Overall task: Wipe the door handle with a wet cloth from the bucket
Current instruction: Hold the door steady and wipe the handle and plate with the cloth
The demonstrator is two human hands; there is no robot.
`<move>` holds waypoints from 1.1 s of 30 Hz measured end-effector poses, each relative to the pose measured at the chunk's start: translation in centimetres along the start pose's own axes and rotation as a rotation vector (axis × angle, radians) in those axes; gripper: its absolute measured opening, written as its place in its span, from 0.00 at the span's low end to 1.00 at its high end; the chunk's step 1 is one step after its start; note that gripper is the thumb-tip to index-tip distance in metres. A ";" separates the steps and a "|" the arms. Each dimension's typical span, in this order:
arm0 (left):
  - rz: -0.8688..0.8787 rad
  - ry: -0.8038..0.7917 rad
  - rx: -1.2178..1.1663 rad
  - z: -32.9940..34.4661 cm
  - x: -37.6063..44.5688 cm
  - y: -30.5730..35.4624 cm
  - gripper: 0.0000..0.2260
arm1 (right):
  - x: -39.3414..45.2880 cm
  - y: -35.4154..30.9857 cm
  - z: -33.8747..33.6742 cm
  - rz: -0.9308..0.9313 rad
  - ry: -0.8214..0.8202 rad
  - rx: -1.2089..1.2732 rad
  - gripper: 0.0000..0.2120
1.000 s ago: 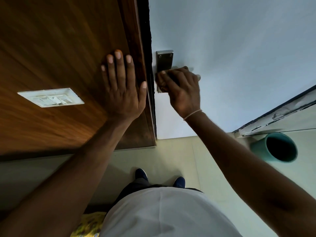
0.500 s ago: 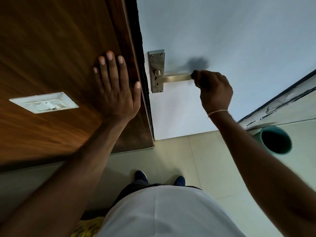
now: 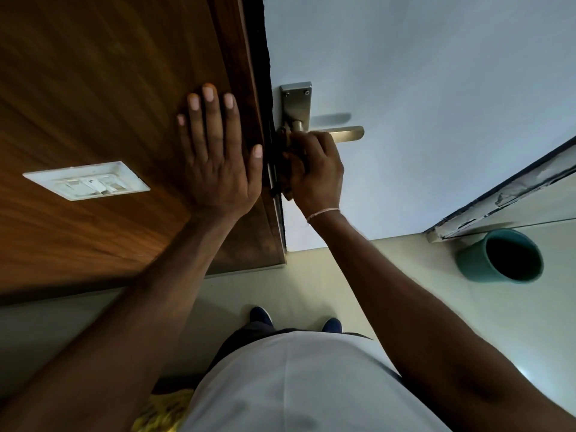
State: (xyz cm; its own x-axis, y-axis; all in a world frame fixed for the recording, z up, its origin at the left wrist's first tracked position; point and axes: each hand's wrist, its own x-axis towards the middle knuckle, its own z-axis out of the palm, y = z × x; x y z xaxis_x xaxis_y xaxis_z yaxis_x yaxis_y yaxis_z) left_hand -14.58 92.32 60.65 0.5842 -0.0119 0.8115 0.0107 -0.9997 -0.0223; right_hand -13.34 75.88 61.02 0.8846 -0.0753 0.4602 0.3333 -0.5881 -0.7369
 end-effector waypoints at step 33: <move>-0.031 0.025 0.018 0.4 0.1 0.7 0.34 | 2.9 7.4 -6.0 0.372 0.390 0.093 0.08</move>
State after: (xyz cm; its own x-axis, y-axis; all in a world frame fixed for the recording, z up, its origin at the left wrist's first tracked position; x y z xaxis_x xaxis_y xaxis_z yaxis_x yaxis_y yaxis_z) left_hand -14.16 91.68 60.49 0.5632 0.0179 0.8261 0.0430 -0.9990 -0.0077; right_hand -10.28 66.53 59.88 0.7677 -0.5679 0.2969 0.0643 -0.3928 -0.9174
